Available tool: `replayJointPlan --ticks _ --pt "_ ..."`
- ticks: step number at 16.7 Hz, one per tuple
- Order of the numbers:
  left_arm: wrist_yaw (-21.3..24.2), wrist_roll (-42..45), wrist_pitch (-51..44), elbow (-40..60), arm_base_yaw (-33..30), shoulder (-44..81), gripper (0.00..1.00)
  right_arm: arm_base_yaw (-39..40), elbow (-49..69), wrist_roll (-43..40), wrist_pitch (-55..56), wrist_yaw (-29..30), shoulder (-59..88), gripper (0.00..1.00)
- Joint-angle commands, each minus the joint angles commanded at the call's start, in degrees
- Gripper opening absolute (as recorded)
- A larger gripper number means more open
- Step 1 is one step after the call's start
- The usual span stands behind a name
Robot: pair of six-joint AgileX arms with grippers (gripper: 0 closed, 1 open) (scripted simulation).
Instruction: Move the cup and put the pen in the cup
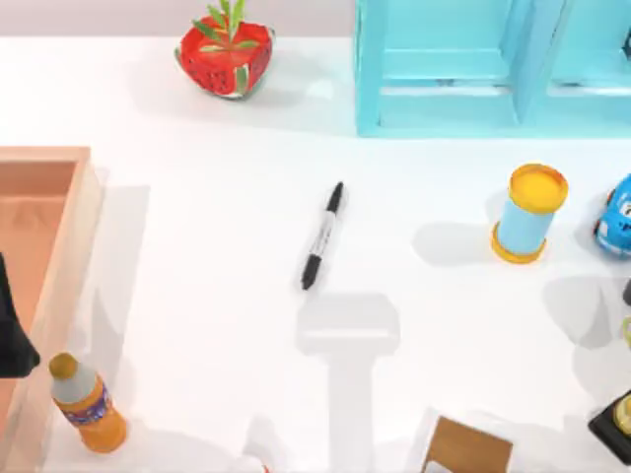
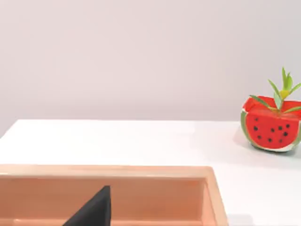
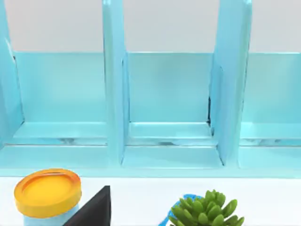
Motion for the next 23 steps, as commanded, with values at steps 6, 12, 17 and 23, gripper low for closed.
replayJointPlan --ticks 6,12,17,23 --pt "-0.05 1.06 -5.35 5.83 0.97 6.05 1.00 0.00 0.00 0.00 0.00 0.00 0.00 1.00" --pt "0.00 4.76 -24.81 29.12 4.23 33.10 1.00 0.00 0.00 0.00 0.00 0.00 0.00 1.00" --pt "-0.04 8.36 -45.01 51.38 7.61 62.13 1.00 0.00 0.00 0.00 0.00 0.00 0.00 1.00" --pt "-0.14 12.06 -64.91 74.36 11.08 89.47 1.00 0.00 0.00 0.00 0.00 0.00 0.00 1.00"
